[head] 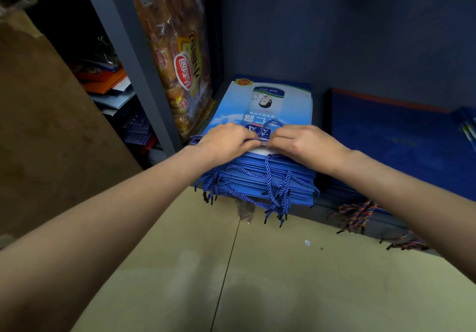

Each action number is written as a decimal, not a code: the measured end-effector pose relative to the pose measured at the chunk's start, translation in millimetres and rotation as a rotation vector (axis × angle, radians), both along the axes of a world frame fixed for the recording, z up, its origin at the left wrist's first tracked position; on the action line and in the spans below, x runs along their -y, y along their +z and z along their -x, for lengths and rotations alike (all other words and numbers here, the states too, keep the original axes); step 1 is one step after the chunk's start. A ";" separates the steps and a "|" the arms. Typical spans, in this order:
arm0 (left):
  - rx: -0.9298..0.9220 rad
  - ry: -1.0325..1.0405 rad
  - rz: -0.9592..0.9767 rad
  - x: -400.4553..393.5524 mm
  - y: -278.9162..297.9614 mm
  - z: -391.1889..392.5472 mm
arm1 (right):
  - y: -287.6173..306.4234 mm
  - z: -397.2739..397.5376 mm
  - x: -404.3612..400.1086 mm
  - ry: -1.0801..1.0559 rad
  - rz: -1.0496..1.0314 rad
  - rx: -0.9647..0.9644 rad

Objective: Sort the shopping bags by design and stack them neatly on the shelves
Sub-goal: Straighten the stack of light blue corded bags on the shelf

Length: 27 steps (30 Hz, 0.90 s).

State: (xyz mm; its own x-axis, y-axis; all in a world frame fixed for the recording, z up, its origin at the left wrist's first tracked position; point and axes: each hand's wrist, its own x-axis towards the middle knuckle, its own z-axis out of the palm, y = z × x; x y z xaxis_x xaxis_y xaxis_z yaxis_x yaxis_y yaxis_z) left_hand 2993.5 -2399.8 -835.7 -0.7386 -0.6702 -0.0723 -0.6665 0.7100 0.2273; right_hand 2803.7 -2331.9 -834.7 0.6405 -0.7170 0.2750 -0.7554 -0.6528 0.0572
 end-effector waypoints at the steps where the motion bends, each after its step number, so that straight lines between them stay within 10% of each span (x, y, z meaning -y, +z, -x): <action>1: 0.010 0.009 -0.010 2.1 0.5 1.9 | 0.9 1.2 -0.7 -0.011 -0.001 0.036; 13: 0.033 0.143 -0.139 11.2 -2.3 16.4 | 30.6 -18.2 -15.6 -0.077 0.111 0.418; 17: 0.017 0.135 -0.139 12.0 -1.3 15.2 | 38.5 -32.8 -42.6 -0.192 -0.509 0.655; 21: 0.001 0.145 -0.157 12.2 -2.2 14.4 | 13.6 -36.6 -71.3 -0.201 -0.944 0.304; 23: -0.015 0.136 -0.143 11.5 -2.8 13.5 | 6.8 -31.1 -74.6 -0.190 -0.879 0.138; 27: -0.067 0.102 -0.109 3.7 -5.4 4.4 | 21.6 -20.4 -53.0 -0.252 -0.318 0.412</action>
State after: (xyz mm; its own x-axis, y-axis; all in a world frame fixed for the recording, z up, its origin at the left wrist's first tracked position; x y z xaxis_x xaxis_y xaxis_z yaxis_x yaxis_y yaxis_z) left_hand 2989.1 -2403.6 -841.1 -0.6724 -0.7332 -0.1012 -0.7149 0.6079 0.3456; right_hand 2824.1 -2278.8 -813.0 0.3252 -0.9217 0.2114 -0.8079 -0.3869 -0.4445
